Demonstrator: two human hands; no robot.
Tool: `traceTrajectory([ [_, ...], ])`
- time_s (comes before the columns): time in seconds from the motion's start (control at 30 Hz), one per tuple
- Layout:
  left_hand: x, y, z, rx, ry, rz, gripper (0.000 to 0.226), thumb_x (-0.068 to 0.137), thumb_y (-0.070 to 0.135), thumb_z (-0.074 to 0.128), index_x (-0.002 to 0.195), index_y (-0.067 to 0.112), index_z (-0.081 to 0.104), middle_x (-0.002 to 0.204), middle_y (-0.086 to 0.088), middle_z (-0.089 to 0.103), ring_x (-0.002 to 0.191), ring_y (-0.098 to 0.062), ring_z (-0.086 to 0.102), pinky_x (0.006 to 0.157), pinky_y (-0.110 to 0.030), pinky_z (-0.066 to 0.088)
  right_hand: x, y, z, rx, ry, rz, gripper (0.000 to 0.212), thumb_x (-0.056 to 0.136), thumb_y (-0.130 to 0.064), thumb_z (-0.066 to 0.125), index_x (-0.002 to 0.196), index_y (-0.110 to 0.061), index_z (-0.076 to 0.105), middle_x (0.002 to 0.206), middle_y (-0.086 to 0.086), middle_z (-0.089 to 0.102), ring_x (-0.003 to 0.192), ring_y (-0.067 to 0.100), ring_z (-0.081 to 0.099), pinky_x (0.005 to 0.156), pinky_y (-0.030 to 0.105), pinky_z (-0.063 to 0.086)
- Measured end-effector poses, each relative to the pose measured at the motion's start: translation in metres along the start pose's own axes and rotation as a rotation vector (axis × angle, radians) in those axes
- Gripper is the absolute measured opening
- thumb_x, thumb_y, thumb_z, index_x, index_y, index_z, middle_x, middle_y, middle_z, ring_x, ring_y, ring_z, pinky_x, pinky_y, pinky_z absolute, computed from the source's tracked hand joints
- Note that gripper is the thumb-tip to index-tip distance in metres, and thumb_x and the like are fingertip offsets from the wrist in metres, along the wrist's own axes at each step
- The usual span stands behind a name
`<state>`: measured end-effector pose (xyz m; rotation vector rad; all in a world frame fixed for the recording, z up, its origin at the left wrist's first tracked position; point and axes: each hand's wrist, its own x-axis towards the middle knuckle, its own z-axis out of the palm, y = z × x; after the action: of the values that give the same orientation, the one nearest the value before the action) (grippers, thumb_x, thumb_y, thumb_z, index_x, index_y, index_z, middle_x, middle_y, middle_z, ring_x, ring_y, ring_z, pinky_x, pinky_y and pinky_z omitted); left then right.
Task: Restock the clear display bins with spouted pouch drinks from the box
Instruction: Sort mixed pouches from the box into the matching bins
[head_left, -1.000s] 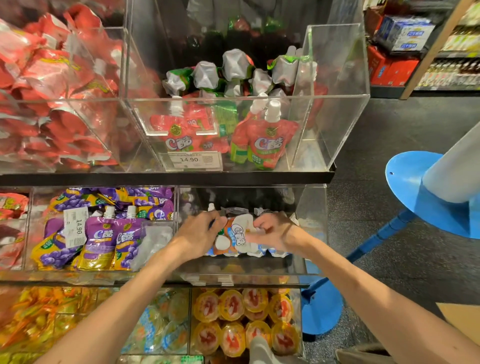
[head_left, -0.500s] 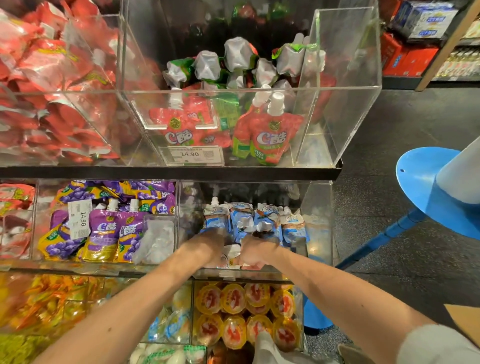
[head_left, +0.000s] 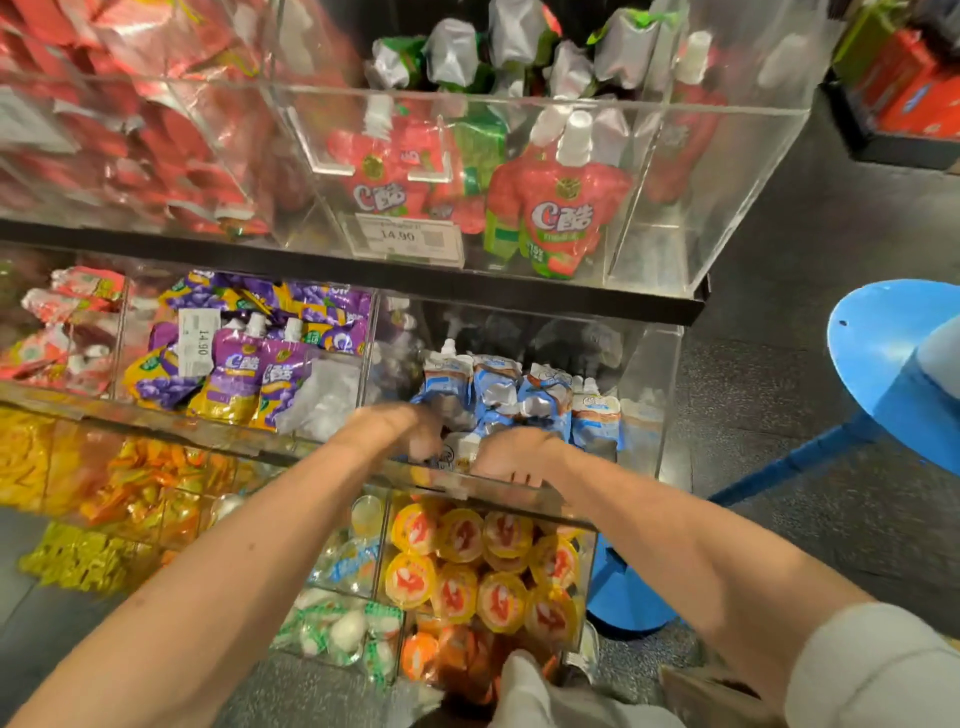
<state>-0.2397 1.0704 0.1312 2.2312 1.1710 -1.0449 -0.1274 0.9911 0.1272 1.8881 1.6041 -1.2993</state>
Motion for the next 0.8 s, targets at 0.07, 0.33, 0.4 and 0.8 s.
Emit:
traceTrajectory([
  [0.07, -0.018, -0.006, -0.003, -0.102, 0.160, 0.077, 0.028, 0.104, 0.025, 0.044, 0.125, 0.013, 0.057, 0.121, -0.013, 0.062, 0.107, -0.032, 0.061, 0.082, -0.036, 0.047, -0.012, -0.002, -0.005, 0.123, 0.035, 0.051, 0.044, 0.102, -0.042, 0.047, 0.121, -0.005, 0.059, 0.121, 0.010, 0.064, 0.106, 0.029, 0.066, 0.088, 0.040, 0.058],
  [0.33, -0.103, 0.011, 0.056, -0.642, 0.915, 0.698, 0.017, 0.099, 0.028, 0.056, 0.099, 0.025, 0.073, 0.081, 0.020, 0.067, 0.075, 0.004, 0.058, 0.071, -0.023, 0.045, -0.128, -0.005, 0.107, 0.762, 1.251, -0.181, 0.009, 0.093, -0.023, 0.064, 0.099, -0.017, 0.070, 0.083, -0.008, 0.070, 0.075, 0.004, 0.063, 0.071, 0.022, 0.049],
  [0.4, -0.122, 0.044, 0.079, -0.707, 0.829, 0.848, 0.018, 0.096, 0.031, 0.055, 0.099, 0.025, 0.072, 0.077, 0.016, 0.067, 0.071, 0.004, 0.057, 0.068, -0.018, 0.043, -0.154, 0.005, 0.163, 0.899, 1.372, -0.039, 0.004, 0.091, -0.019, 0.067, 0.093, -0.018, 0.071, 0.076, -0.009, 0.069, 0.071, 0.003, 0.064, 0.068, 0.020, 0.050],
  [0.8, -0.157, 0.348, 0.299, 0.175, 0.096, 1.498, 0.018, 0.094, 0.020, 0.058, 0.108, 0.017, 0.068, 0.097, 0.004, 0.061, 0.102, -0.024, 0.061, 0.079, -0.029, 0.043, -0.288, 0.074, 0.474, 1.491, 1.478, 0.973, 0.008, 0.100, -0.025, 0.057, 0.097, -0.027, 0.065, 0.094, -0.010, 0.066, 0.085, 0.000, 0.058, 0.072, 0.011, 0.044],
])
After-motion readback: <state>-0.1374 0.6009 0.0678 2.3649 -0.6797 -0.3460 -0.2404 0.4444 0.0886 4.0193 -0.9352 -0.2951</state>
